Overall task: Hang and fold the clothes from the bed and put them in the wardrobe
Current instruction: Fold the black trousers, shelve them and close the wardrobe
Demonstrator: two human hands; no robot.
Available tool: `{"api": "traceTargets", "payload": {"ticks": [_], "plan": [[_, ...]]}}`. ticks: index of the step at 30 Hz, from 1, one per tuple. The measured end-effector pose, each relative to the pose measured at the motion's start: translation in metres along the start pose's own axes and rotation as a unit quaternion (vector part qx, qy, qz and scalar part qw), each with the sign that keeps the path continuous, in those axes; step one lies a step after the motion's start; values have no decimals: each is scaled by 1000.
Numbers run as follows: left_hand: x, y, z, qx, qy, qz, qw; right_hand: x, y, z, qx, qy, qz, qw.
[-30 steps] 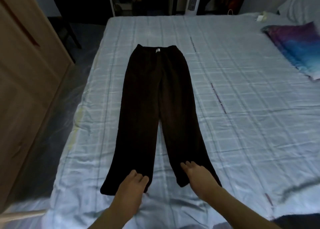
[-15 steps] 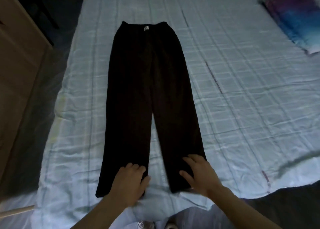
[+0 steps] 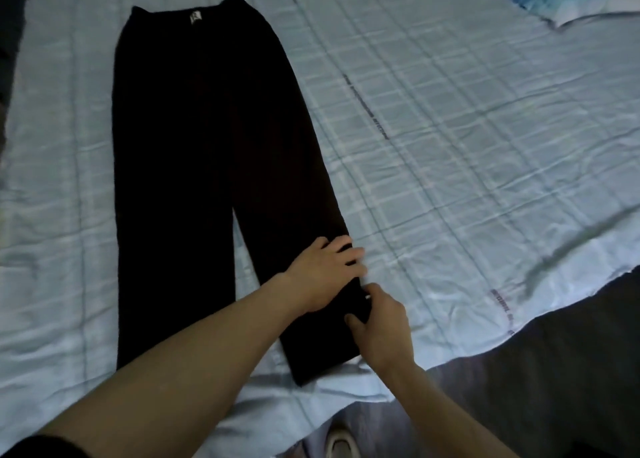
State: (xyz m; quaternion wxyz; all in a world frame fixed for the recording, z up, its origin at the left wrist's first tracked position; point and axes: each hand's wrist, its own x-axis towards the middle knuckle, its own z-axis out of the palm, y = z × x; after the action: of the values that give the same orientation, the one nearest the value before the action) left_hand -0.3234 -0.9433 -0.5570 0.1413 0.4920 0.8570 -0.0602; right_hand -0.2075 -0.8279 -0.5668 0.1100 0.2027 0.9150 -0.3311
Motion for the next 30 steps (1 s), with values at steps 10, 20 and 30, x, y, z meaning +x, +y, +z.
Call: {"api": "traceTargets", "payload": {"ticks": [10, 20, 30], "plan": [[-91, -56, -46, 90, 148, -2, 985, -38, -69, 5, 27, 95, -241, 966], [-276, -111, 25, -8, 250, -178, 952, -113, -202, 124, -40, 20, -411, 911], [-304, -108, 119, -226, 142, -177, 947, -119, -184, 156, -181, -207, -342, 899]]}}
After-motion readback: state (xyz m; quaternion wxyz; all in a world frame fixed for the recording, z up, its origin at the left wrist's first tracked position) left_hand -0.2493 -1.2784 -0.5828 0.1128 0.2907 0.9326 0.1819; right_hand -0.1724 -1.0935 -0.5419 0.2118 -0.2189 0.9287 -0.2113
